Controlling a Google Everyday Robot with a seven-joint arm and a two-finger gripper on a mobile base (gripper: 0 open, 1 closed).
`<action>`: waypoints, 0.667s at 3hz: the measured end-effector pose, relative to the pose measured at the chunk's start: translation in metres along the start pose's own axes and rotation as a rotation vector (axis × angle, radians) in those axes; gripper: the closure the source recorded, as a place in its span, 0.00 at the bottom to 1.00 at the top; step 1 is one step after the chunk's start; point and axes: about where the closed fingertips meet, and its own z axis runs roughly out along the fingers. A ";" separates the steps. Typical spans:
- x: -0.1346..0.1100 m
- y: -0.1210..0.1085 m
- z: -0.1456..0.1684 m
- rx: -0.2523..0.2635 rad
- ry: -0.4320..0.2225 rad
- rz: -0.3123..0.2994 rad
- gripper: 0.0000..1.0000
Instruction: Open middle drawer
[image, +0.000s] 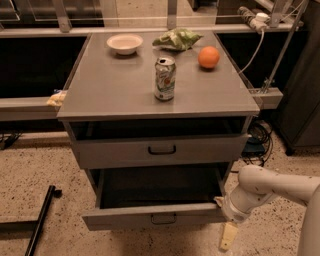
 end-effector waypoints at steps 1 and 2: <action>0.005 0.032 -0.007 -0.092 0.018 0.042 0.00; 0.007 0.052 -0.012 -0.153 0.029 0.066 0.00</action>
Offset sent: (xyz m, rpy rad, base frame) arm -0.0285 -0.0015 0.0097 -0.0018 0.0946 -0.0064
